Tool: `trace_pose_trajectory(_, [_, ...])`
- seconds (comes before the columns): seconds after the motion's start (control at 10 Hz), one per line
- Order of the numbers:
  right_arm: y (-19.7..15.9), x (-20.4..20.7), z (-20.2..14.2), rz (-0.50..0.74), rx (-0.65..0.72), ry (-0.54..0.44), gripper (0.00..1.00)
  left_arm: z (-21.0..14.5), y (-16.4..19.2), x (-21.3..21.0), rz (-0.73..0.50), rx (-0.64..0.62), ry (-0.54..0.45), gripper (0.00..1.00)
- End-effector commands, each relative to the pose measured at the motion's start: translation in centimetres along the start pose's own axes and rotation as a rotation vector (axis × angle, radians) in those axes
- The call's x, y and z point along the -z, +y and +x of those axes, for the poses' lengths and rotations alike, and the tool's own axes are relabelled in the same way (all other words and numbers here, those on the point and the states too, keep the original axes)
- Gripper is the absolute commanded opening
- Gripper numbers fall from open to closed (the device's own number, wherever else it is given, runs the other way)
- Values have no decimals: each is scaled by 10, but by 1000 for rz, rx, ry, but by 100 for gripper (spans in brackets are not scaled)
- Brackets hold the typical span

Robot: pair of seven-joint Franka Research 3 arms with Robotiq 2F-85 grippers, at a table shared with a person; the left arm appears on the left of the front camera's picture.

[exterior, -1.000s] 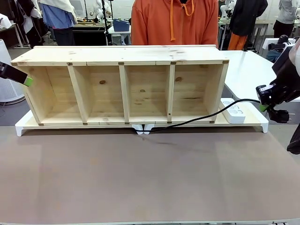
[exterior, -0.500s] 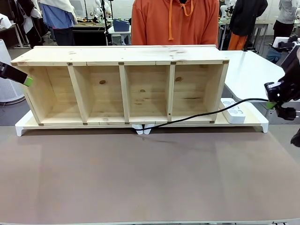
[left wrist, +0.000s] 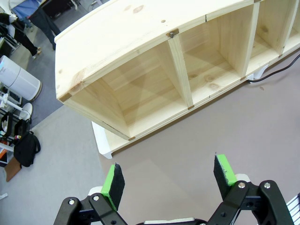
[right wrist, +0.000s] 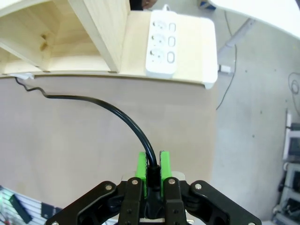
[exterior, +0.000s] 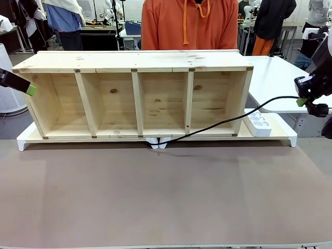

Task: Perform cable management.
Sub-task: Pull the grasped Power Cable to the location of the Power Strip.

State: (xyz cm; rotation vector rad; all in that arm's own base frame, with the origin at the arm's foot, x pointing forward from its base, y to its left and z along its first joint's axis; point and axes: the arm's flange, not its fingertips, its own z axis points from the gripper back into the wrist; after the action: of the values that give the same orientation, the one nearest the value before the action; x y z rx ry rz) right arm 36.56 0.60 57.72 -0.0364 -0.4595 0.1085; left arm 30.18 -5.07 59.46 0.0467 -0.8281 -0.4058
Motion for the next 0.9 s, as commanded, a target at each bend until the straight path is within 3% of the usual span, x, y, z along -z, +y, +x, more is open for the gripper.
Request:
trace_pose_trajectory(0.0, [-7, 6, 30, -36, -96, -39, 14, 1, 0, 1, 1, 0, -6, 100])
trace_pose_trajectory(0.5, [-29, 7, 81, -133, -61, -71, 14, 1, 0, 1, 1, 0, -6, 100])
trace_pose_trajectory(0.8, [-31, 19, 112, -111, -14, -91, 14, 1, 0, 1, 1, 0, -6, 100])
